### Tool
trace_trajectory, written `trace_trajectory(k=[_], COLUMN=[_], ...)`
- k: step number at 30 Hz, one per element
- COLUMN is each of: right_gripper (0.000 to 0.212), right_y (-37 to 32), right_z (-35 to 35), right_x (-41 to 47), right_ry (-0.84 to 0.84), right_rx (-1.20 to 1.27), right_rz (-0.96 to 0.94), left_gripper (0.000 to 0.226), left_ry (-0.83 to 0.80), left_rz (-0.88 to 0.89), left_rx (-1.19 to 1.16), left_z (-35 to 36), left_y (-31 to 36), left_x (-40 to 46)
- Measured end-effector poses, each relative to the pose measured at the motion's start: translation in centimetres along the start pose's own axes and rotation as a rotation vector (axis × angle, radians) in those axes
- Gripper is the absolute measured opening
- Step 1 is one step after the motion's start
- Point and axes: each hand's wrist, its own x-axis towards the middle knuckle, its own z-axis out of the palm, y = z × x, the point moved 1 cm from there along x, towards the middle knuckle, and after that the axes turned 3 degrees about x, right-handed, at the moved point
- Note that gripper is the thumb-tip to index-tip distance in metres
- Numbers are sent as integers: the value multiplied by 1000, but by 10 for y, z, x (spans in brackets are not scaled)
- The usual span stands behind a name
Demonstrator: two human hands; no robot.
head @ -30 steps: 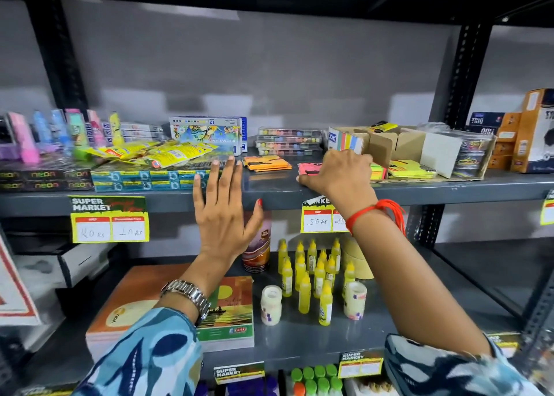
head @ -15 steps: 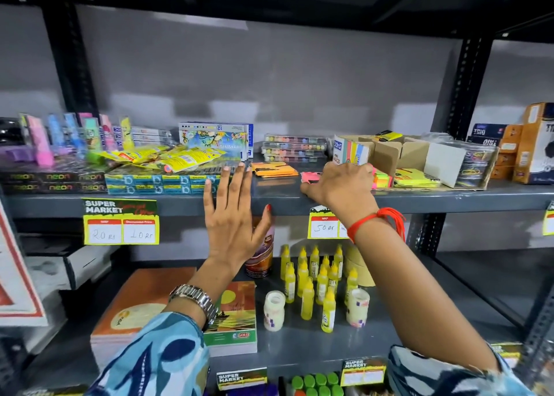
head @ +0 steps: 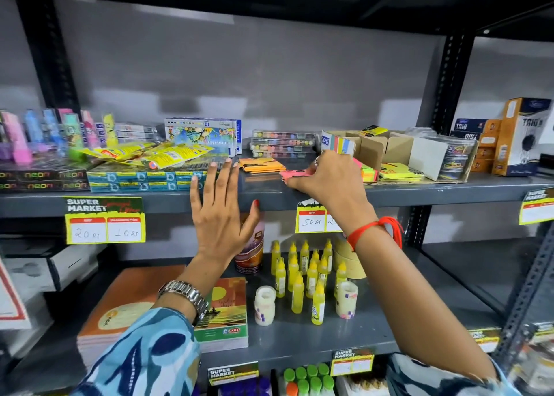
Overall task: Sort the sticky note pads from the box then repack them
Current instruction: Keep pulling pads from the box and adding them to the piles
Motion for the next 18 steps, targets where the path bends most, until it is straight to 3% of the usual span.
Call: trace_trajectory(k=[5, 10, 14, 18], right_gripper=[46, 48, 50, 57], right_y=[-4, 3, 36, 84], right_z=[-13, -48, -74, -75], right_x=[-3, 4, 22, 34], right_ry=[101, 299, 475, 457], right_rx=[55, 139, 196, 116], right_rz=[-74, -130, -52, 36], left_gripper=[66, 66, 66, 65], left_ry=[10, 22, 22, 27], left_rz=[-7, -5, -9, 0], left_rx=[3, 5, 11, 14], left_z=[1, 2, 2, 3], left_y=[0, 0, 1, 1], left_x=[0, 0, -1, -1])
